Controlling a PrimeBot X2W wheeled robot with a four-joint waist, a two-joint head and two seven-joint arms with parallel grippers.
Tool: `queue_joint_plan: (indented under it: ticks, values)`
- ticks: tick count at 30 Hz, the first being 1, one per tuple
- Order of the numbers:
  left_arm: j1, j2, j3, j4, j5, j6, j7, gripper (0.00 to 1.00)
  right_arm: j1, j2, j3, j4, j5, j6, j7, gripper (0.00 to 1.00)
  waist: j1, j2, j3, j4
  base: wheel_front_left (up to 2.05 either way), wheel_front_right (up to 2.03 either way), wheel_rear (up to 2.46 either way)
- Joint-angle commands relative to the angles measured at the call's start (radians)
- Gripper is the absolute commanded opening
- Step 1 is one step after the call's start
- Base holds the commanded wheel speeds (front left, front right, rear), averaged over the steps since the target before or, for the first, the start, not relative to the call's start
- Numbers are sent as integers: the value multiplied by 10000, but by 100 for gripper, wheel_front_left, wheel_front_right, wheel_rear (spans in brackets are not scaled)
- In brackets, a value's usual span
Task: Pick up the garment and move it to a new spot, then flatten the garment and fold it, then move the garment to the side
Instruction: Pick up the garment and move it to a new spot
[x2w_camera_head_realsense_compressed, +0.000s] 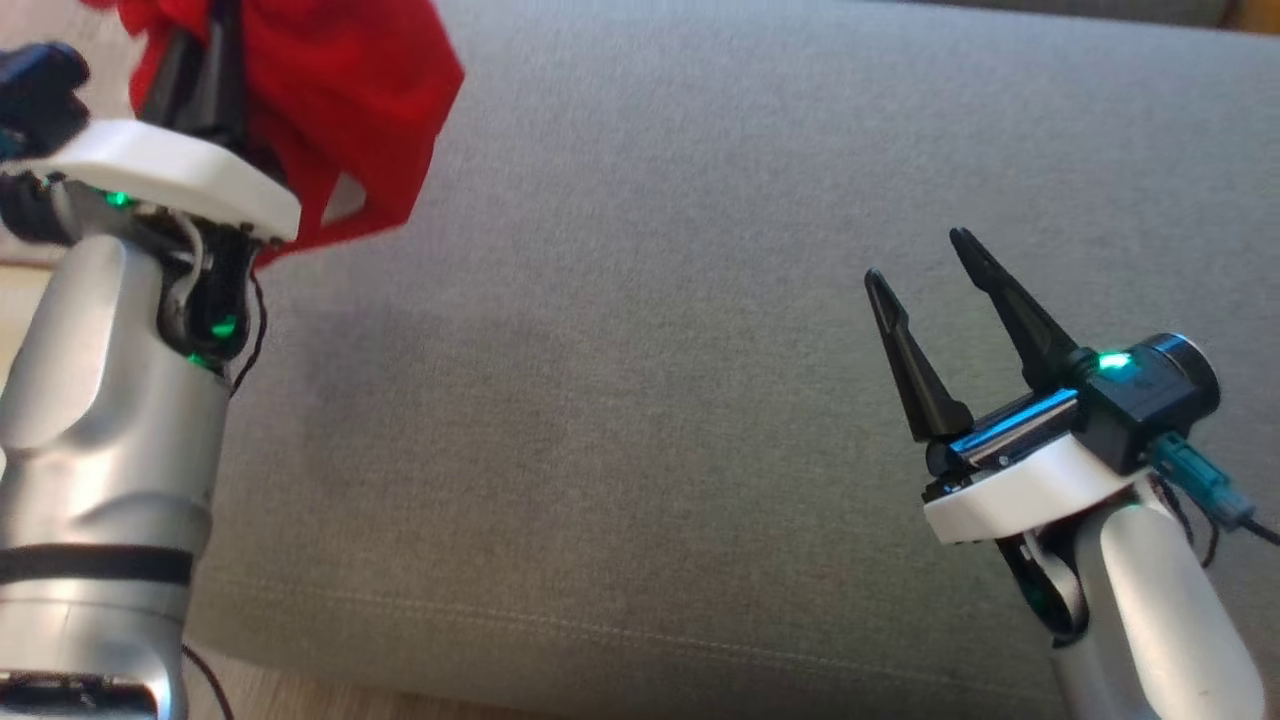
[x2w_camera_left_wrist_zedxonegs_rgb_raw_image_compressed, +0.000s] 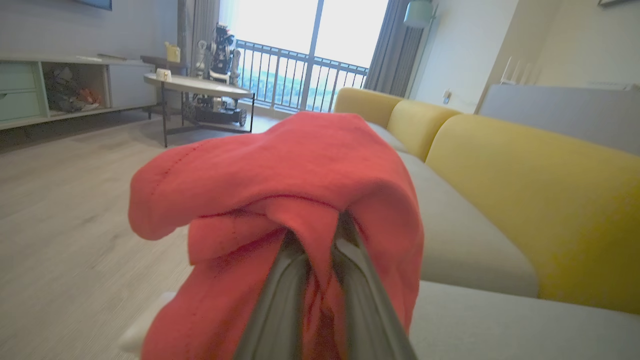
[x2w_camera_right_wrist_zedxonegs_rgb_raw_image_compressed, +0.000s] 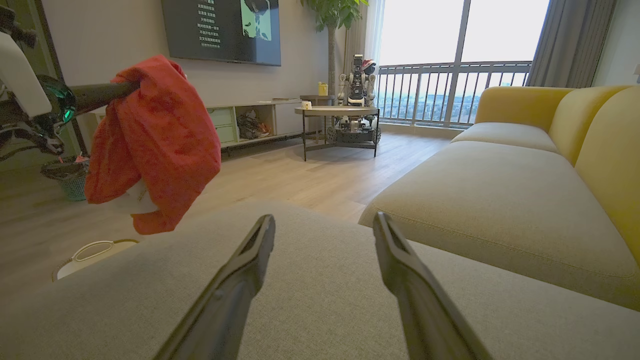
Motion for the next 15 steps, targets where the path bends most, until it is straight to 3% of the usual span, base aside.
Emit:
queue_joint_plan:
  ticks: [1, 8, 15]
  values:
    - [-226, 424, 445, -1023, -123, 63, -160, 0, -54, 167, 116, -186, 93, -4, -153, 100, 2, 0, -320, -157, 0, 0, 0]
    - [547, -103, 511, -4140, -612, 576, 224, 0, -186, 423, -87, 126, 154, -4, -459, 100, 2, 0, -597, -986, 0, 0, 0]
    - [825, -685, -120, -6242, -682, 1072, 1086, 0, -907, 624, -138, 205, 329, -4, -702, 100, 2, 0, -343, -2509, 0, 0, 0]
